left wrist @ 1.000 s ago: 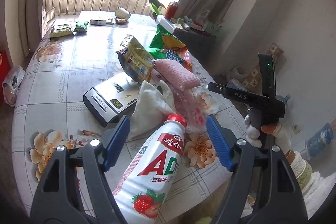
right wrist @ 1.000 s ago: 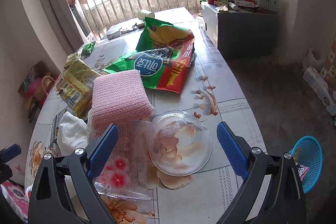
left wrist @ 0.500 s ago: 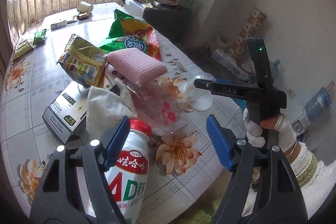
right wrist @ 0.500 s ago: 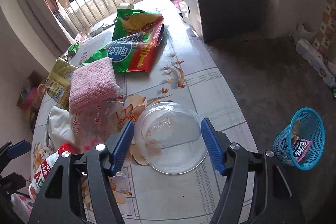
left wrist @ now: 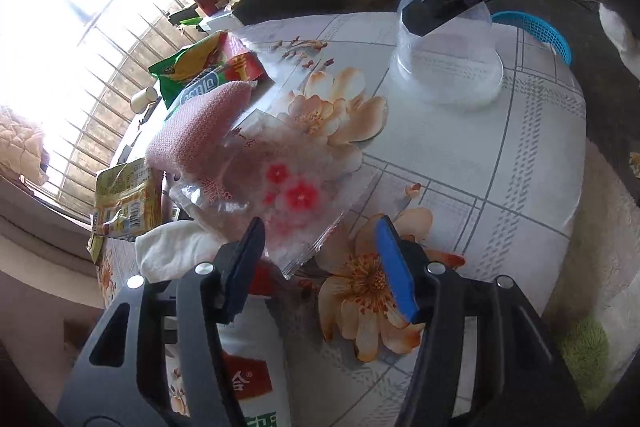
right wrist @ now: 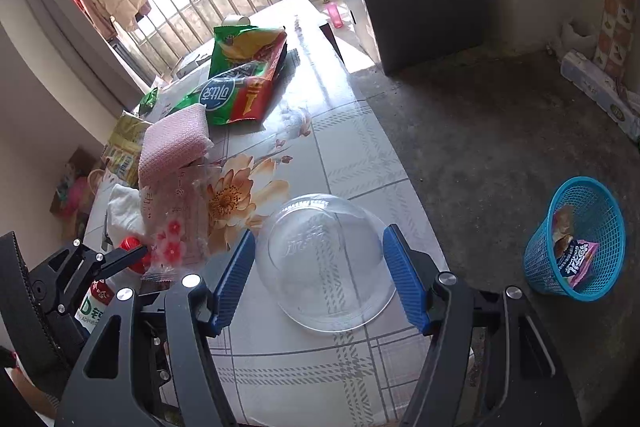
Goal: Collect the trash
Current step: 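Grasp the clear plastic dome with the right tool while the left tool grasps the pink-printed plastic bag, then carry the dome and plastic bag to the wastebasket and release both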
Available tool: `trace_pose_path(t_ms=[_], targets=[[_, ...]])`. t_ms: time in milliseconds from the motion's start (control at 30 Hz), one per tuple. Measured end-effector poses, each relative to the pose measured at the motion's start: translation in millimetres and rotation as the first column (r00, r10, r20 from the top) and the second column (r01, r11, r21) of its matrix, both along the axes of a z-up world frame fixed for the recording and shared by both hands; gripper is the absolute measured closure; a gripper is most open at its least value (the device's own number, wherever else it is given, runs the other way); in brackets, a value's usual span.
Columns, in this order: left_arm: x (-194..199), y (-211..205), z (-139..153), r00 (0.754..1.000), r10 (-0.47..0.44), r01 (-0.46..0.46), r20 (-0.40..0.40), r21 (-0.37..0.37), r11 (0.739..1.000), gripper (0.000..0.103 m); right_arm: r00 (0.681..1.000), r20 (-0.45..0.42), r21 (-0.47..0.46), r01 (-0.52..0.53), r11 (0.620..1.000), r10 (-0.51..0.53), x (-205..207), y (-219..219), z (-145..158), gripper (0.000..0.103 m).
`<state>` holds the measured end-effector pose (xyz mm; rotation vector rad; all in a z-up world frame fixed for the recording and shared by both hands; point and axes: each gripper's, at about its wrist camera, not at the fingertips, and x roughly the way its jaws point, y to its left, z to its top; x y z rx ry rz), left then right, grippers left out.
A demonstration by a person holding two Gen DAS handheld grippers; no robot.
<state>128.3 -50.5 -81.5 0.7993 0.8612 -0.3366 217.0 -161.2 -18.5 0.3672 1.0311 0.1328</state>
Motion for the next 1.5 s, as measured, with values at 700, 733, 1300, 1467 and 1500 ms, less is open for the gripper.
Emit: trace_pose_path(t_ms=[700,733,1300,1467,1500], targets=[[-4,12,69,0.999,0.001,0.008,0.042,-0.216,0.976,0.099,0.999,0.051,0.099,0.012,0.995,-0.017,-16,-12,7,0.04],[-2,16,79,0.999,0.01,0.0,0.035,-0.269,0.963,0.099,0.998,0.055,0.116,0.018,0.993,-0.024,-18,-15,9,0.04],[80,-55,149,0.914,-0.317,-0.066,-0.251,-0.866,0.496,0.1,0.858,0.122,0.299,0.448,0.843,-0.499,-126,-185,49,0.04],[110,-144,112,0.804,-0.448,-0.161,-0.39,-0.869,0.468,0.1,0.729,0.028,0.337,0.637,0.693,-0.684,-180,-242,19,0.04],[115,-162,101,0.78,-0.459,-0.188,-0.426,-0.859,0.477,0.1,0.706,0.007,0.335,0.665,0.667,-0.708,-187,-251,11,0.04]])
